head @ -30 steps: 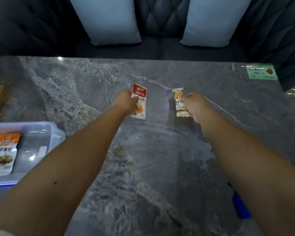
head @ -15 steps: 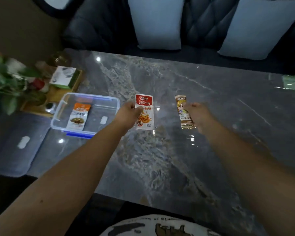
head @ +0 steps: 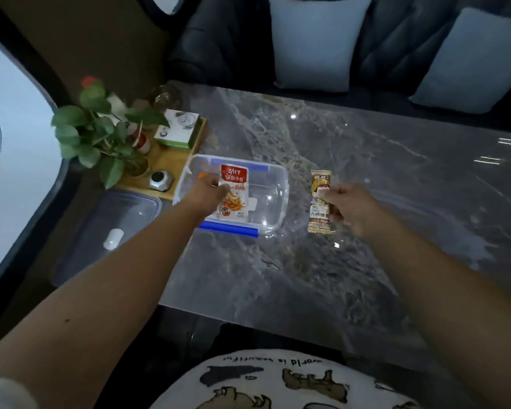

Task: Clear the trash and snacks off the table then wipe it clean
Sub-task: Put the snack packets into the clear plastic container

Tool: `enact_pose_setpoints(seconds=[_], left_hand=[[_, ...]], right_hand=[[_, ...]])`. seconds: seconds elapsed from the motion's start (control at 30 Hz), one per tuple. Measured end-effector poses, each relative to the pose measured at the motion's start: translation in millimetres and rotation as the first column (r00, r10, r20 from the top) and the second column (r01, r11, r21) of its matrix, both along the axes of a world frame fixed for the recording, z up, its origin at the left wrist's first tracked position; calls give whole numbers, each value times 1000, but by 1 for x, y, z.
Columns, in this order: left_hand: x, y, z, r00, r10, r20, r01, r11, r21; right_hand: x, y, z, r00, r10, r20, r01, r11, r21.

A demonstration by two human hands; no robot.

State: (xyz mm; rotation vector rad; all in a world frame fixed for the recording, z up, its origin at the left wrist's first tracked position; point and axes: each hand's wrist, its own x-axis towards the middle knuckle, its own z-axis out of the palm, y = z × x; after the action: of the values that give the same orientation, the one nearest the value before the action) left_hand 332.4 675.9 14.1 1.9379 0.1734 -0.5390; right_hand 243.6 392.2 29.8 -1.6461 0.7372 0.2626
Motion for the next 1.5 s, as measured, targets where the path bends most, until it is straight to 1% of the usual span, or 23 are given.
enact_pose_setpoints(seconds=[0.1, 0.27, 0.43, 0.53, 0.7, 0.83, 0.9, 0.93, 1.0, 1.07, 1.23, 1.37, 1.43, 1.5], left_hand=[[19, 23, -4, 998, -62, -4, 62, 996, 57], [46, 35, -16, 989, -126, -79, 132, 989, 67], [59, 27, -33, 964, -183, -194, 188, 982, 5], [63, 21, -41, 952, -170, -255, 164, 985, -44], [65, 15, -58, 933, -176, -314, 168, 984, -50], [66, 12, -73, 948, -202, -246, 225, 972, 69], [67, 9, -79, 949, -246, -196, 279, 946, 164], [67, 8, -82, 943, -290, -163, 322, 916, 238], [66, 5, -84, 917, -386, -97, 391, 827, 404], [65, 3, -85, 895, -442, -59, 408, 759, 507], [64, 1, -87, 873, -485, -51, 410, 675, 614], [63, -1, -86, 845, -534, -10, 398, 618, 678], [63, -2, -86, 841, -541, -3, 392, 606, 692], [62, -1, -86, 852, -524, -2, 382, 617, 688]], right_hand=[[11, 40, 0, 1000, 2, 21, -1, 1000, -30], [23, 77, -1, 998, -58, 2, 58, 995, -87], [33, 88, -4, 996, -60, -70, 50, 989, -136], [40, 91, -9, 994, -60, -94, 47, 989, -140], [51, 98, -13, 990, -90, -112, 69, 982, -173], [57, 104, -18, 988, -75, -136, 48, 980, -193], [59, 106, -19, 988, -71, -140, 44, 982, -186], [59, 106, -20, 987, -72, -143, 45, 982, -186], [60, 105, -20, 986, -60, -153, 28, 979, -203], [60, 104, -19, 986, -50, -159, 14, 976, -218], [61, 104, -19, 986, -31, -162, -2, 979, -204], [59, 104, -21, 989, -27, -146, -1, 981, -192], [59, 104, -20, 989, -26, -145, -2, 982, -189], [58, 104, -18, 989, -29, -148, 2, 983, -182]])
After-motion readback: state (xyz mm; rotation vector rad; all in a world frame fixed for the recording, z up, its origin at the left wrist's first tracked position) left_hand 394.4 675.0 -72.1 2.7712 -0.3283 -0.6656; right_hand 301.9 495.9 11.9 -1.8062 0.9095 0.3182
